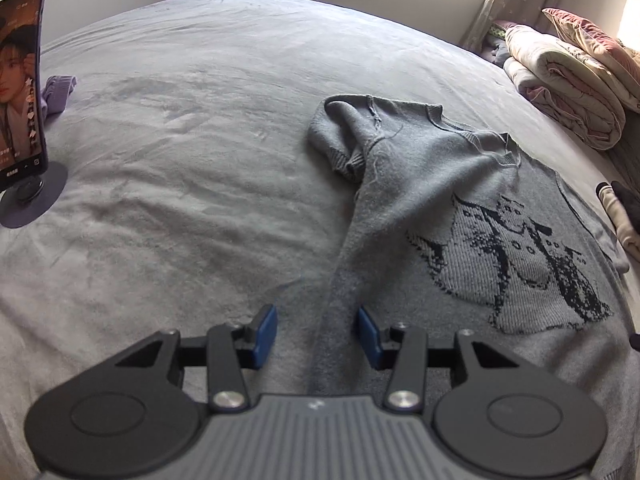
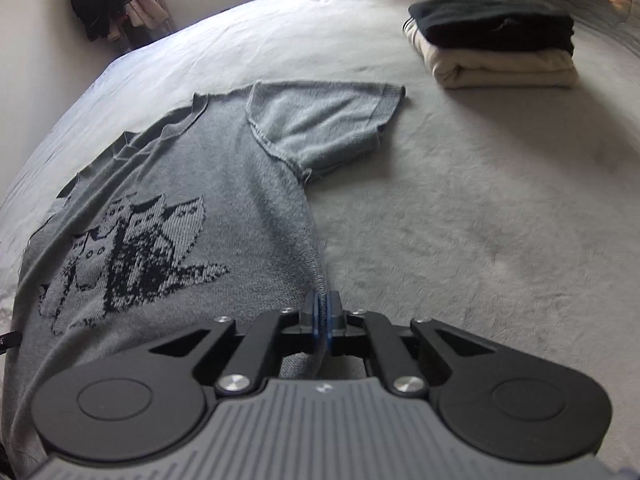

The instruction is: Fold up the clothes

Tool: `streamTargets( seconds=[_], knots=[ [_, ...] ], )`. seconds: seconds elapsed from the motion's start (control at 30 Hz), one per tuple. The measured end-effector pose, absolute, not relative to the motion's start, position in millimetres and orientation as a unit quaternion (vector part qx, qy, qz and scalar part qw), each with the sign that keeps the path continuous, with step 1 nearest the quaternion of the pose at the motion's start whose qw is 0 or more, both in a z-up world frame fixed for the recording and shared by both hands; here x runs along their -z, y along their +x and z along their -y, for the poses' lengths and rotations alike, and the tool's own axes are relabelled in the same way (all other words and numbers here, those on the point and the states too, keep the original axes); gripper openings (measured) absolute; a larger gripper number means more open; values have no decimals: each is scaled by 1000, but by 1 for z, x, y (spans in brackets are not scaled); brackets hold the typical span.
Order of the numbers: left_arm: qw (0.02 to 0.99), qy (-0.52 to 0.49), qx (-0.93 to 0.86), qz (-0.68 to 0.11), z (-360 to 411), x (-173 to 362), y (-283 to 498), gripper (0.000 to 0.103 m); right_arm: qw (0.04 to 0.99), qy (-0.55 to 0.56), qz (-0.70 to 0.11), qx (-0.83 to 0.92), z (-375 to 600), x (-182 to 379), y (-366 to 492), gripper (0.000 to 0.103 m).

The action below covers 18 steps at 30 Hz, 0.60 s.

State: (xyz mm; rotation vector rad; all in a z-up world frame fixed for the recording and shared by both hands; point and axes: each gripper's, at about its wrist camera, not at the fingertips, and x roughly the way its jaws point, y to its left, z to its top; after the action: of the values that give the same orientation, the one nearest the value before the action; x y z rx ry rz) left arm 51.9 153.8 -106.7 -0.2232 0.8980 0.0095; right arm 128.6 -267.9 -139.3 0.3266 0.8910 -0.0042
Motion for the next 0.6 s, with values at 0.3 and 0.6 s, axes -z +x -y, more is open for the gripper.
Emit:
streamTargets(
  seconds=[0.3,0.6],
  knots=[
    [870,-153,32,-467,-163,108,29,46,867,240,-437,-21,275,140,96,35],
    [848,-189,66,-490,-170,111,-16,44,853,231,-465,-56,247,143,51,35]
  ],
)
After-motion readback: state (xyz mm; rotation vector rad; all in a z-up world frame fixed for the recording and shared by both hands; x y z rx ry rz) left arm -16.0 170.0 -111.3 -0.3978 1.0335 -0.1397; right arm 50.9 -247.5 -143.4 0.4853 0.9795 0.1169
